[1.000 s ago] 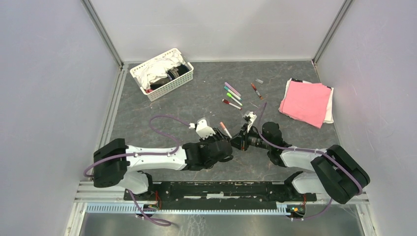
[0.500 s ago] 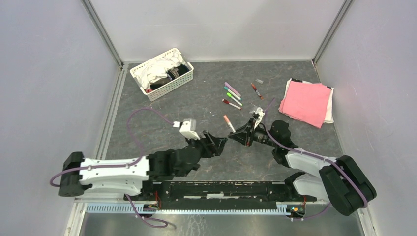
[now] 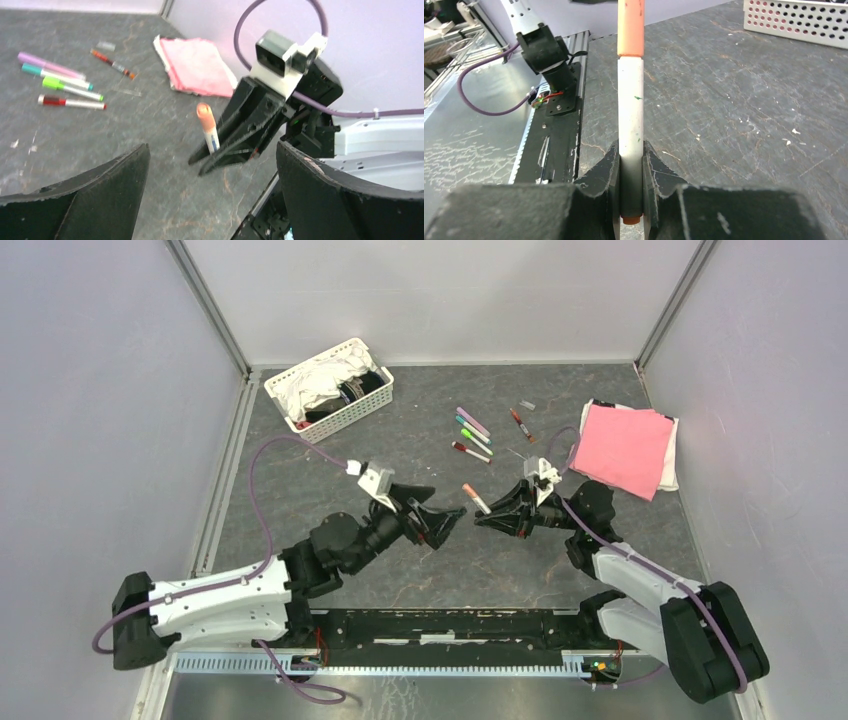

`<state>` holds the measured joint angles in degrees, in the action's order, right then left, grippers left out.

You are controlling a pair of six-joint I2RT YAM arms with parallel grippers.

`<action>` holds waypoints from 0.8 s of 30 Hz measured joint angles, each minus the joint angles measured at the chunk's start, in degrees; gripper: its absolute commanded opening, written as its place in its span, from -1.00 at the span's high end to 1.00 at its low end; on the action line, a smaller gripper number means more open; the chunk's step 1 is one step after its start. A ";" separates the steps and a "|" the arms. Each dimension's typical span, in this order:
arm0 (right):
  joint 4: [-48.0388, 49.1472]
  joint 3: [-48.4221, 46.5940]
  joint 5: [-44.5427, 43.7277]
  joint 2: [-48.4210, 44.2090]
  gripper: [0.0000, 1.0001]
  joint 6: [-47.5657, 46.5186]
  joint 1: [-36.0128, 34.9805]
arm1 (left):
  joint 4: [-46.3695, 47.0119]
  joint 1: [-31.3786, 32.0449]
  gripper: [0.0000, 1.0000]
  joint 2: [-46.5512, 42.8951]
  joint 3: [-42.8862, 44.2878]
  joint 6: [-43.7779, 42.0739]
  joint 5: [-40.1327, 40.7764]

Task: Insert the pens into the pen caps
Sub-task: Insert the pen cap onto the pen.

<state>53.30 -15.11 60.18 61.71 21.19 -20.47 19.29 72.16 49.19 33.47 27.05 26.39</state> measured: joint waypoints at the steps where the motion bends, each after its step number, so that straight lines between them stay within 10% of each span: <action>1: -1.07 -0.66 1.53 -0.39 1.00 -0.59 0.31 | 1.68 -2.73 -1.00 0.26 -0.04 -0.24 -3.98; 11: -3.34 -3.85 9.38 -2.40 1.00 -0.66 1.01 | 15.96 -15.58 -0.96 2.56 -1.25 -0.35 -32.79; 24: -0.37 -4.07 10.97 -1.64 1.00 5.51 0.79 | 23.54 -15.80 -0.29 12.15 -1.25 -0.31 -38.56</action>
<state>52.93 -19.18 71.16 60.07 26.70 -19.68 42.83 56.36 61.34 32.23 26.74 -12.16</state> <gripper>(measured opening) 0.190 0.716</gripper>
